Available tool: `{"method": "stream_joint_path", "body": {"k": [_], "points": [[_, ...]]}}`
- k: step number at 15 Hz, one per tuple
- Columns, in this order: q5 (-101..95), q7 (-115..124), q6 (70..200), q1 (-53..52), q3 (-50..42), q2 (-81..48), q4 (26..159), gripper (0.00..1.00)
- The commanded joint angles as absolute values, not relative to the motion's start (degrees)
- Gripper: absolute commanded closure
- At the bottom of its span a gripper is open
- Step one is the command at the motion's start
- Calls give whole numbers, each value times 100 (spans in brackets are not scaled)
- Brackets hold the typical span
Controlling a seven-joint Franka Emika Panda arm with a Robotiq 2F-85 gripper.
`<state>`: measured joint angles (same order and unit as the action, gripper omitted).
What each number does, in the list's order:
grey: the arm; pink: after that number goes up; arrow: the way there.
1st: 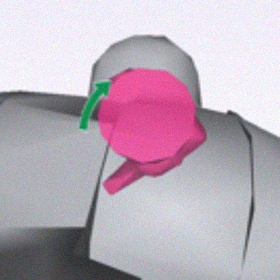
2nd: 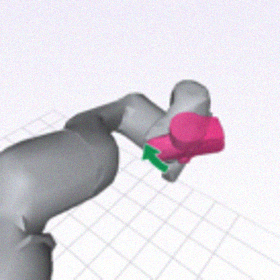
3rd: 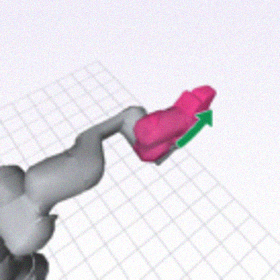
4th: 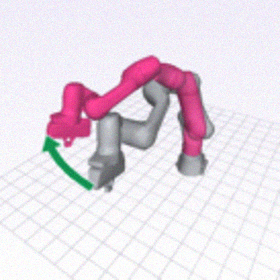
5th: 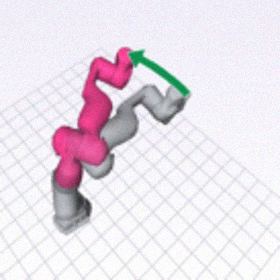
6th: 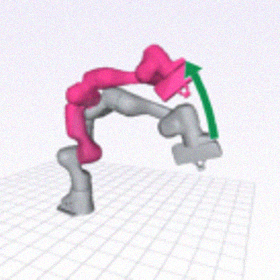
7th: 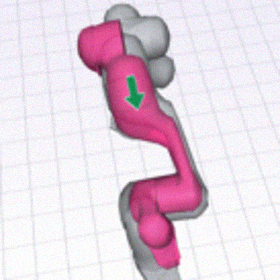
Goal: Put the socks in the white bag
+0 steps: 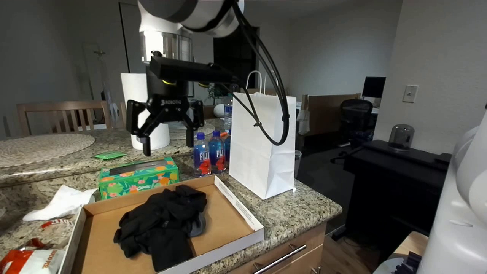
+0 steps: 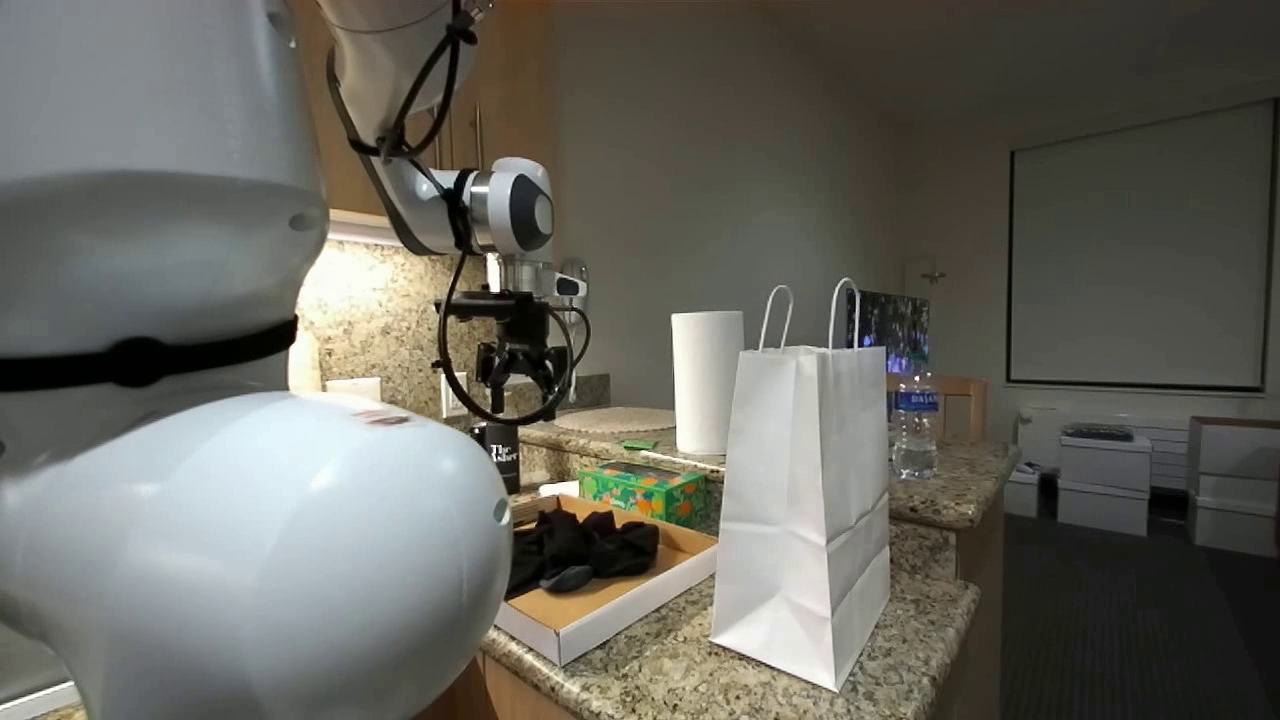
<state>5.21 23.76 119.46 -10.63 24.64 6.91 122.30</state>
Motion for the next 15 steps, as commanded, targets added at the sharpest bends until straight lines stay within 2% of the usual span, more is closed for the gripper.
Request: {"method": "stream_joint_path", "body": {"k": [1,8,15], "points": [[285,2486,12059,-1417,2386,342,12253,0],[-1743,4344,12628,-1828,2086,-545,12288,0],[-976,3847,13052,-1786,1606,-1429,12042,0]]}}
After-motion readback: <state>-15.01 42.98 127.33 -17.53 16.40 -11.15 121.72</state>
